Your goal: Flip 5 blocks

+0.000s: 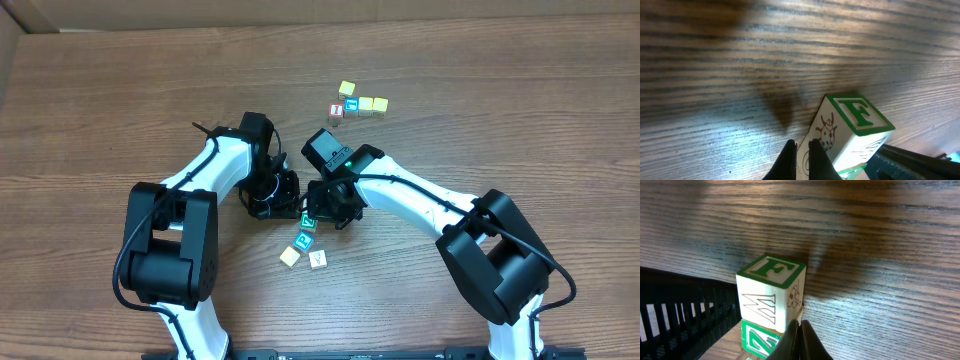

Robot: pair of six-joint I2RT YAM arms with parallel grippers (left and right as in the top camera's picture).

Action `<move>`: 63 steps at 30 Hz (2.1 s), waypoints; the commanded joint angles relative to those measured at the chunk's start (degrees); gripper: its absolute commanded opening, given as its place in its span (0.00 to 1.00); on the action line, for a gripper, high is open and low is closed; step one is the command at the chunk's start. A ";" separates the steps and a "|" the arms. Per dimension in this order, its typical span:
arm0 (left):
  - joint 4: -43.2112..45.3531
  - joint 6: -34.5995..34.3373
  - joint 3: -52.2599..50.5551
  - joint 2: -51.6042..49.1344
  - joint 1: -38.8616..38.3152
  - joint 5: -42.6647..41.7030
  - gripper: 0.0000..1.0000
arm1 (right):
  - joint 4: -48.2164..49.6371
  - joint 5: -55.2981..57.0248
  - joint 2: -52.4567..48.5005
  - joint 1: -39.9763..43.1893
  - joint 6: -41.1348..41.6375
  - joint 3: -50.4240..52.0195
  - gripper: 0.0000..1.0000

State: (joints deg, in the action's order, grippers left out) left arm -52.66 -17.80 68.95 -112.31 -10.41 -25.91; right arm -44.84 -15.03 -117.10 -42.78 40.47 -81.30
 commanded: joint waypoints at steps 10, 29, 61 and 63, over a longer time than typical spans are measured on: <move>-1.11 0.44 -0.22 -0.31 0.22 -1.14 0.04 | 1.11 -0.07 2.21 -0.22 0.22 0.35 0.04; -0.15 0.46 -0.22 -0.31 0.22 -0.55 0.04 | 1.05 1.86 2.23 -0.22 0.24 0.28 0.04; -17.57 1.09 21.59 -0.28 10.14 13.00 0.05 | -18.99 4.46 2.23 0.76 2.64 -11.41 0.21; -17.22 1.05 22.34 -0.28 12.83 13.00 0.12 | -19.08 4.48 2.23 -0.87 4.50 -11.30 0.21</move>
State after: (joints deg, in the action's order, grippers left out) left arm -69.73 -17.56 89.32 -112.31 -1.04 -14.61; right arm -63.86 -10.96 -116.88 -41.39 41.87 -91.57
